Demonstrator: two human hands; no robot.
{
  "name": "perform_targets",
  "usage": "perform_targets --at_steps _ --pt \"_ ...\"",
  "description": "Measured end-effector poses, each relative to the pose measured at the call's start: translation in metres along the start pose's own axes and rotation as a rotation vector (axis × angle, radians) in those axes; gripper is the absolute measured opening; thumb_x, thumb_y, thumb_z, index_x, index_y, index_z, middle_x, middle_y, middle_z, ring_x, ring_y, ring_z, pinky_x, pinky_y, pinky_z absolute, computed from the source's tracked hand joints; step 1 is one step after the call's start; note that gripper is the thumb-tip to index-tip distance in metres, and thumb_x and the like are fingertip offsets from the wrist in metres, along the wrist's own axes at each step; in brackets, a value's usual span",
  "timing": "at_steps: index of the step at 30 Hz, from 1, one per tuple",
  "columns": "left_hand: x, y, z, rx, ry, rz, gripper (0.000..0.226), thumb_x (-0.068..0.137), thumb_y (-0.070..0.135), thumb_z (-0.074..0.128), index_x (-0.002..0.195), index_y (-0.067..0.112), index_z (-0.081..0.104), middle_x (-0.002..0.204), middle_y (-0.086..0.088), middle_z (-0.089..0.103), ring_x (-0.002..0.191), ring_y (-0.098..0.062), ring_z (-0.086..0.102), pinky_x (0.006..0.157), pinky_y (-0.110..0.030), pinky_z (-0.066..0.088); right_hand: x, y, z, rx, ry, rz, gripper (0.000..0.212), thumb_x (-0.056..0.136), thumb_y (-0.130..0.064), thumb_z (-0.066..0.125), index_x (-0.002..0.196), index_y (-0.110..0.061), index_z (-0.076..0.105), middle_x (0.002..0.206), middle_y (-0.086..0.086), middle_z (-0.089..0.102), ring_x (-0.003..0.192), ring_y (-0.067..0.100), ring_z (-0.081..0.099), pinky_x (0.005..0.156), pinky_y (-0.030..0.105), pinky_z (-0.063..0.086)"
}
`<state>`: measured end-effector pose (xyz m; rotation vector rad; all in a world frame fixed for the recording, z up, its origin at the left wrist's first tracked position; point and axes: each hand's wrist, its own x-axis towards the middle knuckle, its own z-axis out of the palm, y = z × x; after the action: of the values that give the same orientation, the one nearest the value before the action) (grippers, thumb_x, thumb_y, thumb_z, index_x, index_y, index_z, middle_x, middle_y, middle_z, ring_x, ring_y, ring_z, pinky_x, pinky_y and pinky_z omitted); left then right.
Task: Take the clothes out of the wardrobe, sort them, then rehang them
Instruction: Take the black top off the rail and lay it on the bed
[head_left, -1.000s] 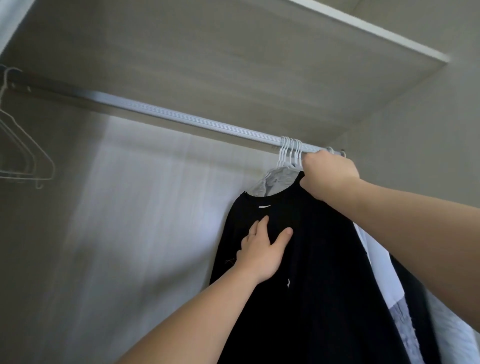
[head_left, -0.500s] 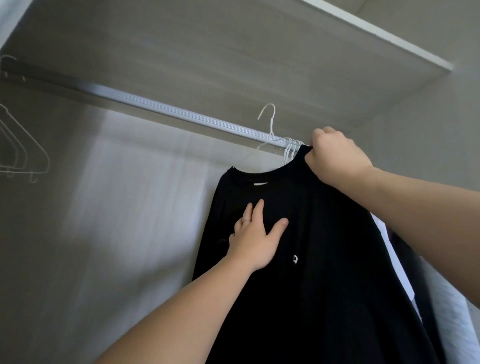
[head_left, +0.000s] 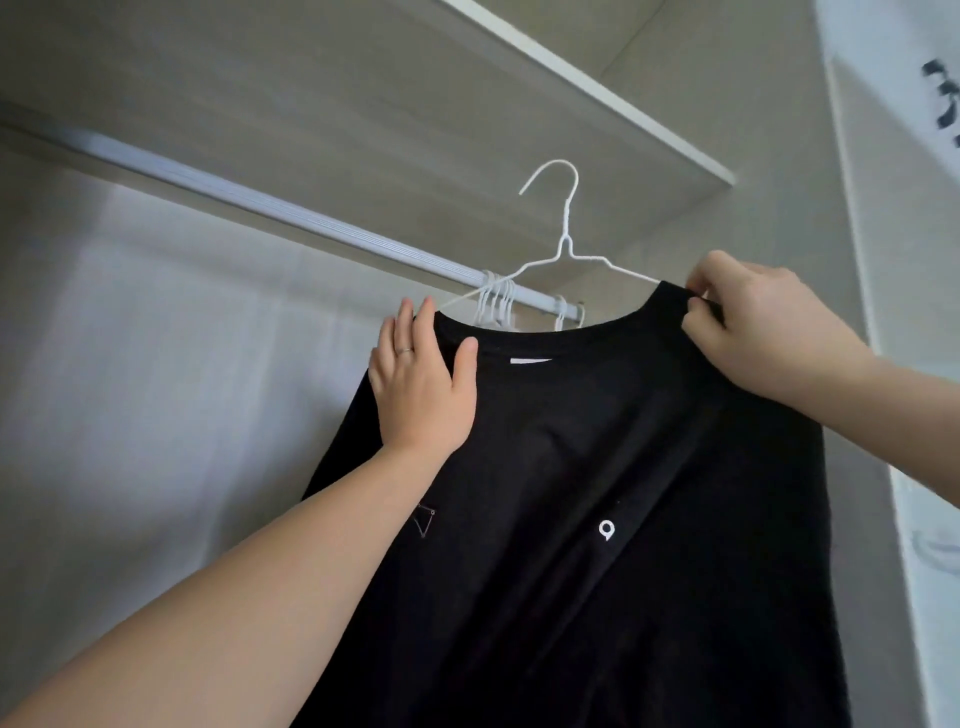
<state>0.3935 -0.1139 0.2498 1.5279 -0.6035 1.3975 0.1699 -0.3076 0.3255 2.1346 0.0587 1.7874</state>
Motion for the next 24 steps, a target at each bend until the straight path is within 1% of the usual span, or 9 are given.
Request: perform_targets --at_steps 3,6,7,9,13,15,17,21,24 --pt "0.0 0.034 0.003 -0.031 0.015 0.006 0.049 0.103 0.042 0.038 0.147 0.02 0.04 0.155 -0.004 0.04 0.145 -0.027 0.029 0.116 -0.045 0.021 -0.015 0.023 -0.038 -0.063 0.014 -0.023 0.005 0.091 -0.025 0.047 0.094 -0.021 0.045 0.069 -0.006 0.046 0.064 0.024 0.042 0.054 0.031 0.033" --pt "-0.011 0.086 0.009 -0.105 0.036 -0.003 0.029 0.105 0.032 0.038 0.124 0.019 0.056 0.124 -0.005 0.061 0.116 -0.033 0.05 0.09 -0.042 0.034 -0.036 0.051 -0.095 -0.13 -0.018 -0.001 0.008 0.091 -0.029 0.045 0.097 -0.023 0.047 0.065 -0.013 0.044 0.059 0.004 0.041 0.051 0.021 0.026" --pt "-0.017 0.104 0.011 -0.155 0.049 0.008 0.024 0.105 0.027 0.037 0.112 0.016 0.057 0.11 -0.006 0.063 0.105 -0.034 0.053 0.081 -0.04 0.034 -0.046 0.061 -0.115 -0.149 -0.036 0.014 0.009 0.091 -0.03 0.044 0.097 -0.024 0.048 0.065 -0.012 0.045 0.061 0.0 0.041 0.051 0.021 0.027" --pt "-0.031 0.143 0.015 -0.275 0.048 0.044 0.023 0.105 0.02 0.035 0.097 0.011 0.054 0.092 -0.007 0.058 0.089 -0.035 0.052 0.071 -0.039 0.034 -0.065 0.081 -0.157 -0.191 -0.074 0.059 0.009 0.091 -0.032 0.043 0.097 -0.026 0.048 0.066 -0.011 0.047 0.062 0.003 0.045 0.051 0.023 0.028" --pt "-0.071 0.234 0.023 -0.472 -0.01 0.113 0.029 0.106 0.02 0.033 0.095 0.006 0.055 0.091 -0.011 0.059 0.084 -0.031 0.05 0.072 -0.042 0.037 -0.111 0.115 -0.249 -0.325 -0.133 0.125 0.008 0.093 -0.023 0.047 0.096 -0.018 0.054 0.069 -0.01 0.048 0.067 0.025 0.048 0.056 0.031 0.032" --pt "-0.095 0.282 0.025 -0.557 -0.038 0.139 0.031 0.104 0.021 0.031 0.096 0.006 0.057 0.091 -0.01 0.06 0.083 -0.03 0.05 0.071 -0.04 0.035 -0.137 0.128 -0.298 -0.387 -0.173 0.151 0.006 0.094 -0.018 0.047 0.092 -0.017 0.053 0.069 -0.009 0.048 0.067 0.024 0.046 0.056 0.031 0.03" --pt "-0.12 0.33 0.027 -0.636 -0.077 0.177 0.035 0.102 0.021 0.03 0.094 0.002 0.058 0.091 -0.013 0.06 0.083 -0.033 0.052 0.073 -0.043 0.038 -0.163 0.14 -0.347 -0.435 -0.215 0.18 0.008 0.093 -0.017 0.046 0.089 -0.022 0.05 0.067 -0.014 0.048 0.065 0.019 0.045 0.055 0.028 0.031" --pt "-0.175 0.426 0.029 -0.812 -0.186 0.228 0.032 0.101 0.02 0.031 0.092 0.004 0.057 0.088 -0.008 0.058 0.082 -0.029 0.05 0.075 -0.044 0.042 -0.215 0.155 -0.438 -0.561 -0.266 0.282 0.016 0.093 -0.02 0.043 0.102 -0.022 0.057 0.071 -0.013 0.053 0.071 0.023 0.05 0.063 0.032 0.036" --pt "-0.221 0.495 0.031 -0.913 -0.266 0.258 0.031 0.103 0.021 0.032 0.093 0.006 0.058 0.09 -0.006 0.057 0.083 -0.027 0.051 0.076 -0.041 0.043 -0.251 0.159 -0.5 -0.645 -0.33 0.356 0.017 0.093 -0.023 0.041 0.102 -0.025 0.056 0.075 -0.011 0.057 0.073 0.023 0.053 0.065 0.035 0.041"
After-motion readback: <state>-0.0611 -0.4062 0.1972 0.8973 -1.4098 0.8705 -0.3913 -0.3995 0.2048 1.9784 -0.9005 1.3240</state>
